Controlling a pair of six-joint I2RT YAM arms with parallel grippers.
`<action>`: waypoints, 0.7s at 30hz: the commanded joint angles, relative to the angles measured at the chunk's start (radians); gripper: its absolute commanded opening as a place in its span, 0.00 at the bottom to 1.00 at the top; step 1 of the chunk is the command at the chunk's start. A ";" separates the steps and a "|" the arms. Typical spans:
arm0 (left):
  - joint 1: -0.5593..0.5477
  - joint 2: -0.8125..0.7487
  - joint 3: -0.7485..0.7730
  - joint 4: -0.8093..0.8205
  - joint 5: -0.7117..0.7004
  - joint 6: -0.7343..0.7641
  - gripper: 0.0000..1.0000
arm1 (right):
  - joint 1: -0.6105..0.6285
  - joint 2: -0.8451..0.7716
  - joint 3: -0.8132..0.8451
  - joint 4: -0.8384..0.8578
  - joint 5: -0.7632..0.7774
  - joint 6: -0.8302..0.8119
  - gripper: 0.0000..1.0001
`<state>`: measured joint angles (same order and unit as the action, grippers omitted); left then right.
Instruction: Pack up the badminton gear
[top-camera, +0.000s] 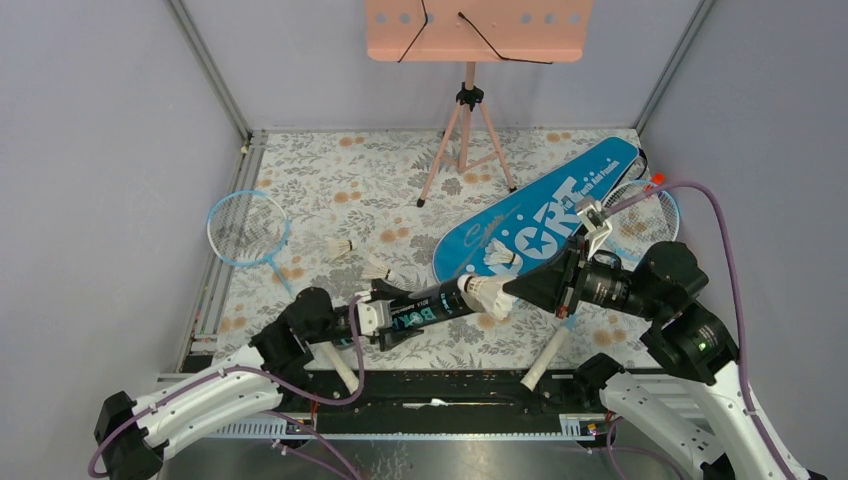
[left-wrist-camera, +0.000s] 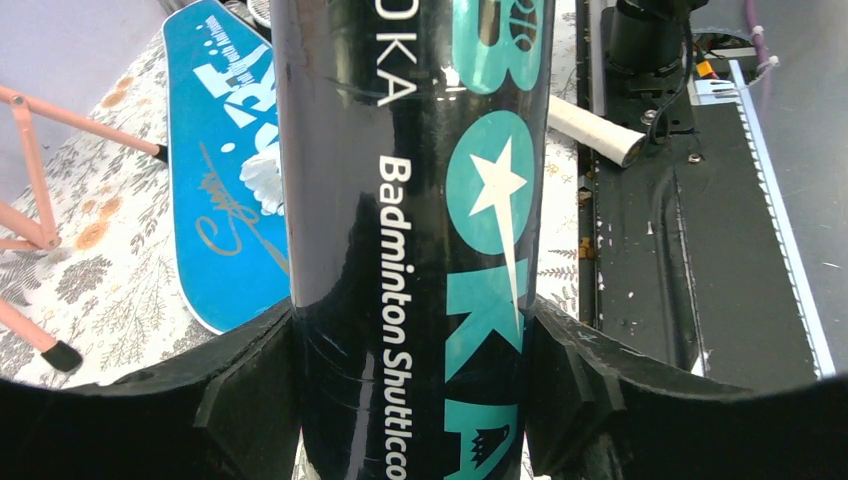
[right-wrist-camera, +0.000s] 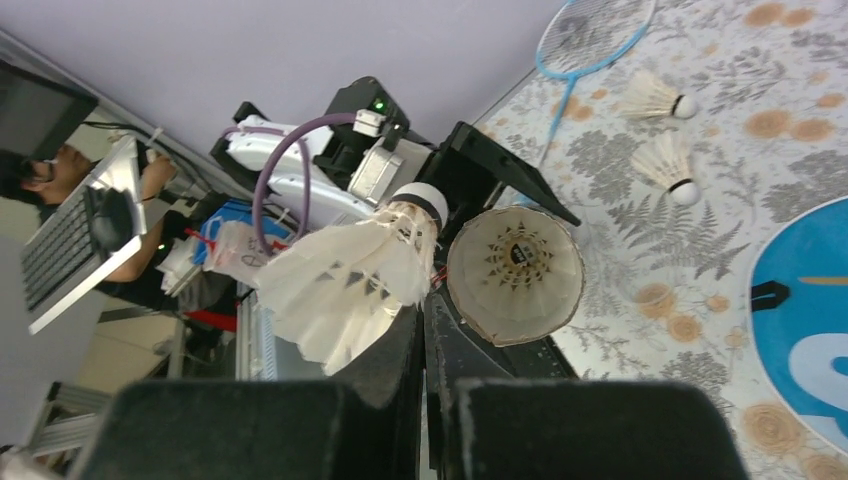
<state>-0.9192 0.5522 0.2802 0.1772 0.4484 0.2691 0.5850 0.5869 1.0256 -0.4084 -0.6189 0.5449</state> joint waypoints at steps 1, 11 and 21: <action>-0.003 -0.028 0.037 0.050 0.078 0.019 0.04 | -0.004 -0.002 0.009 0.024 -0.119 0.068 0.00; -0.004 -0.105 0.007 0.033 0.159 0.054 0.04 | -0.004 0.029 0.042 -0.201 -0.100 -0.037 0.00; -0.004 -0.054 0.031 -0.003 0.202 0.084 0.04 | -0.002 0.182 0.070 -0.176 -0.185 -0.076 0.00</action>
<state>-0.9192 0.4789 0.2798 0.1169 0.6052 0.3313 0.5850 0.7303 1.0370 -0.5968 -0.7673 0.5091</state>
